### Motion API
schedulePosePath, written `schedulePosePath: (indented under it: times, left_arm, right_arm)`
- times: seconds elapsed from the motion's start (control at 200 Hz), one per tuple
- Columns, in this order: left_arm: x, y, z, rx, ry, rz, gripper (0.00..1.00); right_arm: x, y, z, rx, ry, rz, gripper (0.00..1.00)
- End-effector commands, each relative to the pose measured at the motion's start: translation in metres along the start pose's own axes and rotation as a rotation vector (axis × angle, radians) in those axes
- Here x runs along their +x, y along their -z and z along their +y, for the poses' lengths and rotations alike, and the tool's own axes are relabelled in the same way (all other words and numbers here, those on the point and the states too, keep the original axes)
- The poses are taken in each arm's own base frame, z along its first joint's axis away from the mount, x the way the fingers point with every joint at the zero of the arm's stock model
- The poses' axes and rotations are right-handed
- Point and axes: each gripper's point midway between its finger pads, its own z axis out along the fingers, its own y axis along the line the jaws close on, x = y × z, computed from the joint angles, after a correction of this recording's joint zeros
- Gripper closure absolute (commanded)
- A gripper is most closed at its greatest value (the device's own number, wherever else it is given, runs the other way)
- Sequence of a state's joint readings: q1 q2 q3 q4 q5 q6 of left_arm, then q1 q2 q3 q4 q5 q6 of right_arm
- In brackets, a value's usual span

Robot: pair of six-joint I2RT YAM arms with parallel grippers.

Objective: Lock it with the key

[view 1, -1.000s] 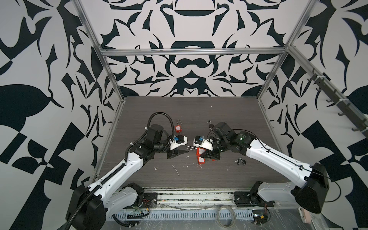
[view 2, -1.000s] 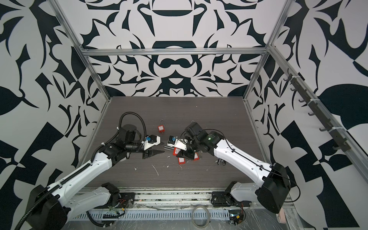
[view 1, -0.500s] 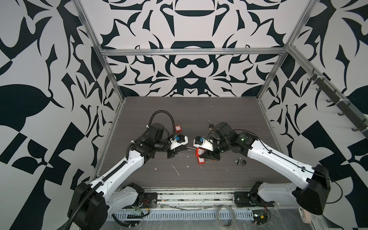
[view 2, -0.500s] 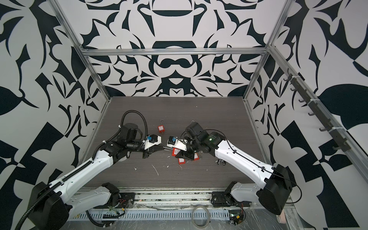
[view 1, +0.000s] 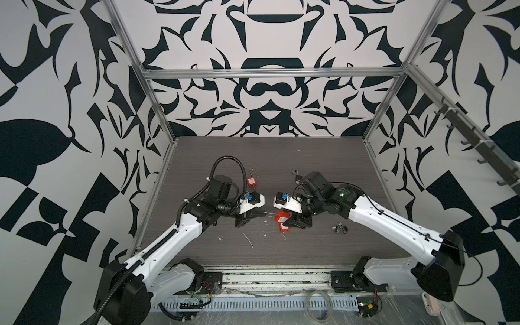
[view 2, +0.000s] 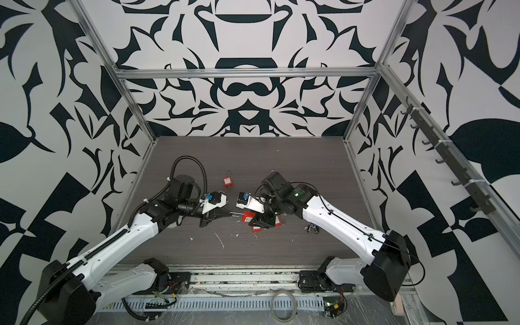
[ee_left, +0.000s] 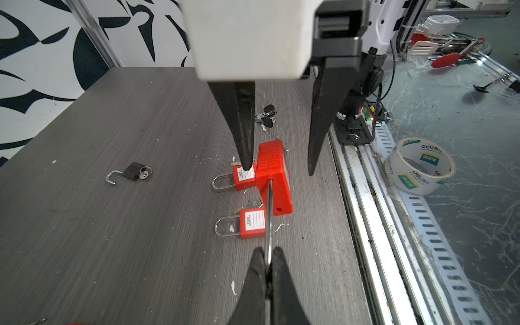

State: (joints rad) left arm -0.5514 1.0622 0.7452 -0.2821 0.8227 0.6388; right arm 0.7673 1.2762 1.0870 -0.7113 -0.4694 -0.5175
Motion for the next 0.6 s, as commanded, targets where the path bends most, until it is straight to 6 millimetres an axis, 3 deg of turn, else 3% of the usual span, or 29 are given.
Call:
schedulePosePath:
  times: [0.0, 0.385, 0.595]
  left_arm:
    - [-0.009, 0.005, -0.013, 0.032, -0.001, -0.041, 1.00]
    - [-0.006, -0.004, -0.023, 0.049, 0.003, -0.022, 1.00]
    - [-0.009, -0.008, -0.026, 0.072, 0.001, -0.024, 1.00]
  right_arm:
    - [-0.007, 0.007, -0.002, 0.012, -0.012, 0.000, 0.44]
    - [-0.010, 0.005, 0.003, -0.041, -0.029, 0.010, 0.71]
    - [-0.016, 0.010, 0.005, -0.030, -0.003, -0.030, 0.77]
